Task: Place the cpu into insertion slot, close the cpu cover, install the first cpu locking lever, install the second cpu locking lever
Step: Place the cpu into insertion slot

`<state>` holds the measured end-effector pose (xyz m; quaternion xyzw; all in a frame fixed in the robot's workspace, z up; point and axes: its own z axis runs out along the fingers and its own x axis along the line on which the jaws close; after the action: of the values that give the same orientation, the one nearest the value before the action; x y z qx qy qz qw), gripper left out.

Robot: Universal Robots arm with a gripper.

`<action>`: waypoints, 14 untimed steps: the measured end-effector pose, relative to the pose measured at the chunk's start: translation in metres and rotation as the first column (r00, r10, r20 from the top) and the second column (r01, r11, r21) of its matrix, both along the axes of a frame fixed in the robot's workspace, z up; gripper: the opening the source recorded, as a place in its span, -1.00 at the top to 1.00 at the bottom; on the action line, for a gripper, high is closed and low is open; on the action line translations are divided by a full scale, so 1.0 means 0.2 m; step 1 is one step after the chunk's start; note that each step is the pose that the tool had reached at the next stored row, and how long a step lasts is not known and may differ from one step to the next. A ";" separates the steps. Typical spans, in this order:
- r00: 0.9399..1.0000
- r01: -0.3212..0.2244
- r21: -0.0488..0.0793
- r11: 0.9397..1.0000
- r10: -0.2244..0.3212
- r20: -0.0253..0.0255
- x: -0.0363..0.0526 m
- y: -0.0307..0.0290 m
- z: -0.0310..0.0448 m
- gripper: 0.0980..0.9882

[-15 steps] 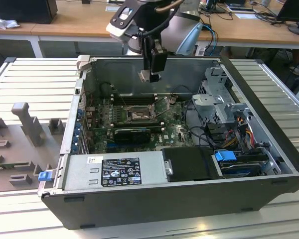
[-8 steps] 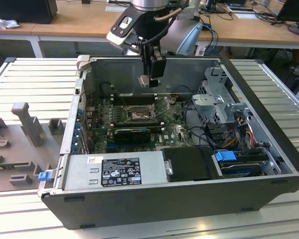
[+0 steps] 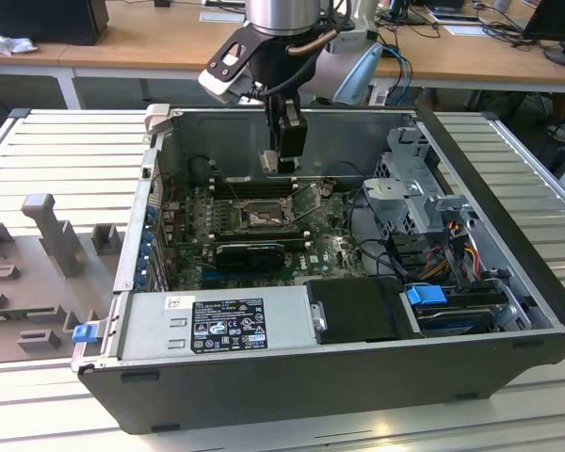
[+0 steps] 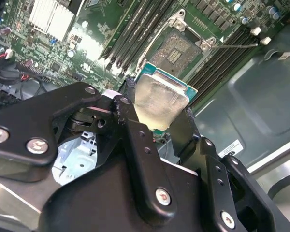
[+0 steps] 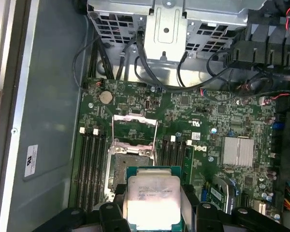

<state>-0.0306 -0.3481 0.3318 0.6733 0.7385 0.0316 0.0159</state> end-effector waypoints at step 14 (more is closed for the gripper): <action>0.999 0.020 0.000 1.000 -0.020 -0.033 -0.002 -0.001 -0.097 0.03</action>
<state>-0.0309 -0.3483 0.3123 0.6810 0.7320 0.0203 0.0040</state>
